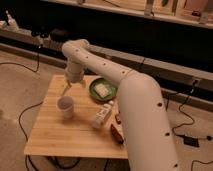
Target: Pick up the ceramic cup
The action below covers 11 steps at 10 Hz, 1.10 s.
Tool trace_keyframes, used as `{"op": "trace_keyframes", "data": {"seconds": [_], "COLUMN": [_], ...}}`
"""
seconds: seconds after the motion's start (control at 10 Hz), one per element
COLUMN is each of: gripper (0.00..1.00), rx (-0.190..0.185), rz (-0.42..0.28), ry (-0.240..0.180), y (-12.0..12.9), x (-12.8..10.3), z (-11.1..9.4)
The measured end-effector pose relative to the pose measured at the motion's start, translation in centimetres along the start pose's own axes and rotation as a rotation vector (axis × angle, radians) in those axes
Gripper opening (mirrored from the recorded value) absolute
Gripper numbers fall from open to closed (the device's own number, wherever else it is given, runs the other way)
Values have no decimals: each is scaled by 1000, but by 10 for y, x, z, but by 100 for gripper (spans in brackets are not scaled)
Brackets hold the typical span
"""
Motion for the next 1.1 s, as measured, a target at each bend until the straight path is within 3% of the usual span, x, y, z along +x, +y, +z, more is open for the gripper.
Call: {"op": "trace_keyframes", "data": {"seconds": [0.1,0.6,1.1], "gripper": [80,80,80], "rx": [-6,-11,-118], "rz": [16,20,17], "ry": [-28,-33,-122], "y": [-1,0,12], "x": [-3,-4,-35], "z": [8,8,22]}}
